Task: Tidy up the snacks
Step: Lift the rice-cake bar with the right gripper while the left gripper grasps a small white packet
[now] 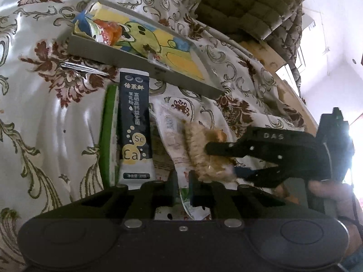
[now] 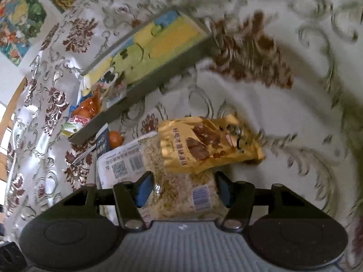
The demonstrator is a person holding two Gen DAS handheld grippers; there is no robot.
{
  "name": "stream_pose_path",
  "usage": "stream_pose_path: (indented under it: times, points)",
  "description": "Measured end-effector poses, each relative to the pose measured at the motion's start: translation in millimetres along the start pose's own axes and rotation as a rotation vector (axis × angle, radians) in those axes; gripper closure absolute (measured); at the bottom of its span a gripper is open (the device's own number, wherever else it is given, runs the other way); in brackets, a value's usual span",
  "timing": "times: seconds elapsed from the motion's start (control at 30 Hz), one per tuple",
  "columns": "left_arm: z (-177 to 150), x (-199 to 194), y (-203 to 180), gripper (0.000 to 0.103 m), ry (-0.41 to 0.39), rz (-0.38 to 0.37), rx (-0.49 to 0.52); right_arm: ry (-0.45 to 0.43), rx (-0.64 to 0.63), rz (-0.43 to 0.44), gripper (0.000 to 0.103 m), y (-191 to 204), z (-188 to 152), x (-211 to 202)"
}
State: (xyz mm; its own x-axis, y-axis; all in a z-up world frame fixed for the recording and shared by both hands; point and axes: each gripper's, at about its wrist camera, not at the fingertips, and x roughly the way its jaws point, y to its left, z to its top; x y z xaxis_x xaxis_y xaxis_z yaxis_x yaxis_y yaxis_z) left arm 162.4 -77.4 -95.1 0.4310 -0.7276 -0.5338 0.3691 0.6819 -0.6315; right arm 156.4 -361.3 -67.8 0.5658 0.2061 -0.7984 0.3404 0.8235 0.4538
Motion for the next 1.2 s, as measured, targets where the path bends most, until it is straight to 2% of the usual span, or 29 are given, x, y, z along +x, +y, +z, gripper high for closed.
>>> stream_pose_path:
  times: [0.07,0.17,0.2,0.27,0.37,0.43,0.5,0.53,0.57,0.67,0.77,0.87,0.93,1.07,1.2]
  points:
    - [0.2,1.9,2.8,0.094,-0.001,-0.011,-0.018,0.004,-0.007,-0.006,0.040,0.7,0.2,3.5]
    - [3.3,1.5,13.5,0.086,-0.016,-0.095,-0.111,-0.002,-0.013,-0.008,0.040,0.0,-0.7,3.8]
    - [4.3,2.8,14.7,0.085,-0.019,-0.103,-0.128,-0.002,-0.002,-0.001,0.040,-2.1,-0.7,4.0]
    - [7.4,8.6,14.7,0.084,-0.021,-0.093,-0.130,0.008,0.036,0.020,0.040,-7.6,-0.5,5.1]
    - [12.4,19.8,14.5,0.077,-0.016,-0.094,-0.131,0.018,0.075,0.038,0.040,-13.8,0.5,6.7]
    - [15.1,25.3,15.1,0.074,-0.009,-0.114,-0.131,0.022,0.102,0.051,0.040,-17.8,0.6,7.3]
    - [17.1,29.9,16.5,0.065,0.002,-0.148,-0.136,0.027,0.132,0.066,0.040,-21.8,0.9,8.0]
    - [17.4,30.7,17.1,0.065,0.000,-0.157,-0.139,0.029,0.147,0.074,0.040,-23.8,1.0,8.6]
    - [17.2,30.7,17.6,0.068,-0.005,-0.157,-0.139,0.032,0.163,0.083,0.040,-25.8,1.2,9.3]
    - [17.4,30.4,16.3,0.103,-0.010,-0.095,-0.111,0.031,0.208,0.109,0.040,-32.2,2.1,8.6]
    - [16.2,32.7,16.0,0.103,0.008,-0.065,-0.114,-0.016,0.168,0.059,0.041,-27.4,2.9,-2.1]
    - [15.7,33.1,4.7,0.103,0.015,-0.062,-0.044,-0.065,0.082,-0.021,0.041,-18.2,3.7,-13.7]
    - [15.4,30.5,-2.5,0.103,0.003,-0.105,-0.021,-0.089,0.039,-0.075,0.041,-14.0,3.7,-19.3]
    - [17.7,33.0,-6.4,0.103,0.002,-0.161,-0.041,-0.136,-0.083,-0.254,0.041,-0.6,4.1,-21.9]
    - [28.1,46.6,-7.4,0.103,0.007,-0.217,-0.093,-0.119,-0.051,-0.267,0.041,-6.9,10.1,-16.5]
